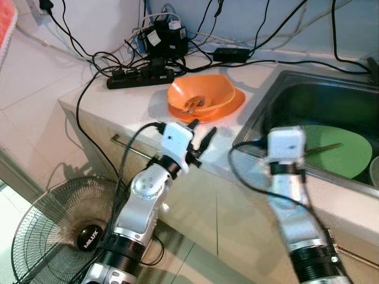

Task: Kitchen organization

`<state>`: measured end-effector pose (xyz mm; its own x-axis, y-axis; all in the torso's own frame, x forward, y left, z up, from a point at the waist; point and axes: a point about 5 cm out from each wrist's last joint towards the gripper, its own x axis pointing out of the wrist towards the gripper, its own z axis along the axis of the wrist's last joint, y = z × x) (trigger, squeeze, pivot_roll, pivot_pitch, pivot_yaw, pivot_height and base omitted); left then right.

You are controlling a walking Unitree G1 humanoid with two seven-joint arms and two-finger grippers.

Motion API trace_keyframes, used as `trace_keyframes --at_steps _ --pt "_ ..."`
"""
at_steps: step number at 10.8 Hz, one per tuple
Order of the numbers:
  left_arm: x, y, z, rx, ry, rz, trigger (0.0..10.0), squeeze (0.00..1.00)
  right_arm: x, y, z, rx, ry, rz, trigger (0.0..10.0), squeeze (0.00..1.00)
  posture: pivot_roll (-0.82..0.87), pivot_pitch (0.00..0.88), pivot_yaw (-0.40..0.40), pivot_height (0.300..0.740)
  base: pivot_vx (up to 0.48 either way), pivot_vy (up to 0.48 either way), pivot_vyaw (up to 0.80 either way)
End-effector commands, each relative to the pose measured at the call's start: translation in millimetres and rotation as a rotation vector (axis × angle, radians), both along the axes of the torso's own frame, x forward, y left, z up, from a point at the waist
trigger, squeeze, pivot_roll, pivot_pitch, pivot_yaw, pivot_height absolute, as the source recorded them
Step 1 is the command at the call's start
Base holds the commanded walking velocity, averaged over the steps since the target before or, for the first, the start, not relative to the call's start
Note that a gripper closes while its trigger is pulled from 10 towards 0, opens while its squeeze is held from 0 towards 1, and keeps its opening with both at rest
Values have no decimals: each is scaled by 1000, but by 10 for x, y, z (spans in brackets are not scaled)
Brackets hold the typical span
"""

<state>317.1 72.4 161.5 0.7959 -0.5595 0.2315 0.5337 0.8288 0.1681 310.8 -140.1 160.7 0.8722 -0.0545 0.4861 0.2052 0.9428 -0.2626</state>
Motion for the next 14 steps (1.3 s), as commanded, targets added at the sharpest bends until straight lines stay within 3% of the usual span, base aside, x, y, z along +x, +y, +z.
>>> trace_keyframes --at_steps 1,3,5,6,8,14 --pt "18 97 -12 6 -12 49 10000 0 -20 51 64 -9 -41 14 10000 0 44 48 122 740 0 0 0" --pt "27 186 -69 20 -35 120 10000 0 -32 39 16 -5 -23 12 10000 0 45 49 121 740 0 0 0" --pt "34 294 -90 46 -95 205 10000 0 -47 219 -57 8 34 177 10000 0 41 53 120 740 0 0 0" --pt "29 286 -70 38 -104 201 10000 0 -60 309 -70 37 57 275 10000 0 46 52 117 740 0 0 0" --pt "8 252 -53 42 -125 180 10000 0 -39 291 -12 91 61 352 10000 0 45 53 118 740 0 0 0" --pt "-17 192 -18 80 -195 147 10000 0 -37 368 13 66 83 554 10000 0 49 49 119 740 0 0 0"
